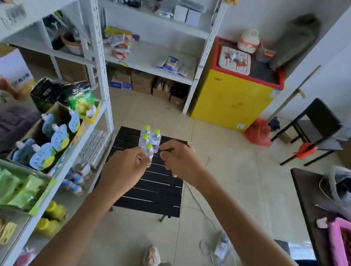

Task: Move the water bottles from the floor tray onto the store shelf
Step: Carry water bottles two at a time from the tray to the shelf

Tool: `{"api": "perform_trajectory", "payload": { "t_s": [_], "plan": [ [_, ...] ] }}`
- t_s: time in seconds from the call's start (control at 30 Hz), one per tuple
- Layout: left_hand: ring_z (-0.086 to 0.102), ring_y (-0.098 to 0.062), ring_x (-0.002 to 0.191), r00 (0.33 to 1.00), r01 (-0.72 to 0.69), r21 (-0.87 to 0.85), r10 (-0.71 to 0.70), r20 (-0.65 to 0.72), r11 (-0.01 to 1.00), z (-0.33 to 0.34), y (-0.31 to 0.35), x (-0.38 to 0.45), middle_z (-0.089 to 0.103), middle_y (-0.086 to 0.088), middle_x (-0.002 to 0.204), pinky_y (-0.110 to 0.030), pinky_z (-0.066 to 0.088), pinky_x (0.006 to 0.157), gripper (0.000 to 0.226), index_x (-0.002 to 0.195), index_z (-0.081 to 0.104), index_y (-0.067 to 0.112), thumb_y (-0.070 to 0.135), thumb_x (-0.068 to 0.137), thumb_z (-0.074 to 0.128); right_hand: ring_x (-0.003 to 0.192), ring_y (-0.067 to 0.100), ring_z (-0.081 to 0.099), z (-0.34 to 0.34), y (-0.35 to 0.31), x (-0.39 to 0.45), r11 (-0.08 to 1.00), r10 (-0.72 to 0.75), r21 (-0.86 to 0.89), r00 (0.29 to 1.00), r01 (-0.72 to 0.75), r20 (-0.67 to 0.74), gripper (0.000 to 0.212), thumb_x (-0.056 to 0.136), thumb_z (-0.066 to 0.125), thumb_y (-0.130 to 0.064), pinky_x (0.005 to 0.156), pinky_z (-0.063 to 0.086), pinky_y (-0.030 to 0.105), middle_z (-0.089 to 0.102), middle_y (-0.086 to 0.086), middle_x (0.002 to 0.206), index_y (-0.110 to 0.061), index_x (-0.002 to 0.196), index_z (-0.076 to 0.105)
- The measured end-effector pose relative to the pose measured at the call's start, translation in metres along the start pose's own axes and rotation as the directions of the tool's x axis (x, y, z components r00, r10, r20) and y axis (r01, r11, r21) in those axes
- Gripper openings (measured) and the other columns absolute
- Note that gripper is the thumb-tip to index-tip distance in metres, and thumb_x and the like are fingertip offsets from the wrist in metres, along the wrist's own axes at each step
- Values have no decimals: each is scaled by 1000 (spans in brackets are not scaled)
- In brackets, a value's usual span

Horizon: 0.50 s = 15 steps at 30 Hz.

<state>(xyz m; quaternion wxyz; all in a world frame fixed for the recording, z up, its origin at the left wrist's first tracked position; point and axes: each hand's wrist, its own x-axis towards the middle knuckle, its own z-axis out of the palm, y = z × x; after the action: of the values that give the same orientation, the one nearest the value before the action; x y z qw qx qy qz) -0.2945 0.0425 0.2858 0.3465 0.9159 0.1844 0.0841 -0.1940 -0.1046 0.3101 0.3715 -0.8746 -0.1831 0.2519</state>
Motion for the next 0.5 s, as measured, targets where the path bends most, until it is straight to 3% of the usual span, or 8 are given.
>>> {"api": "perform_trajectory", "payload": {
  "t_s": [0.13, 0.2, 0.27, 0.37, 0.5],
  "plan": [
    [64, -15, 64, 984, 108, 43, -113, 135, 993, 43, -30, 49, 57, 10, 59, -30, 46, 58, 20, 83, 66, 26, 40, 87, 52, 56, 19, 59, 1, 31, 59, 996, 91, 1, 993, -91, 76, 17, 98, 54, -24, 59, 51, 36, 62, -2, 69, -24, 111, 65],
    [64, -17, 70, 969, 177, 97, -191, 158, 979, 56, -48, 76, 62, 10, 66, -32, 50, 63, 18, 86, 64, 28, 41, 87, 53, 56, 19, 58, 8, 41, 96, 992, 126, -15, 986, -125, 106, 14, 98, 51, -24, 60, 56, 41, 61, -2, 67, -26, 103, 64],
    [66, -20, 74, 950, 216, 144, -242, 198, 966, 68, -68, 102, 65, 9, 71, -36, 55, 69, 16, 90, 62, 30, 43, 87, 53, 58, 22, 60, 23, 58, 135, 977, 215, -21, 971, -214, 104, 13, 94, 52, -29, 65, 60, 46, 64, 0, 68, -25, 98, 64],
    [67, -22, 77, 904, 266, 189, -313, 293, 945, 86, -104, 146, 66, 6, 74, -36, 54, 69, 20, 102, 56, 28, 43, 90, 53, 63, 22, 64, 52, 76, 196, 945, 327, -57, 929, -322, 171, 15, 98, 54, -29, 66, 60, 39, 69, 3, 78, -19, 104, 61],
    [70, -27, 87, 852, 287, 255, -368, 374, 923, 116, -163, 220, 72, -2, 89, -38, 54, 72, 33, 116, 51, 22, 40, 89, 55, 69, 25, 66, 91, 100, 262, 890, 456, -96, 868, -446, 195, 18, 95, 53, -35, 78, 64, 45, 70, 8, 84, -29, 79, 49]
  ]
}}
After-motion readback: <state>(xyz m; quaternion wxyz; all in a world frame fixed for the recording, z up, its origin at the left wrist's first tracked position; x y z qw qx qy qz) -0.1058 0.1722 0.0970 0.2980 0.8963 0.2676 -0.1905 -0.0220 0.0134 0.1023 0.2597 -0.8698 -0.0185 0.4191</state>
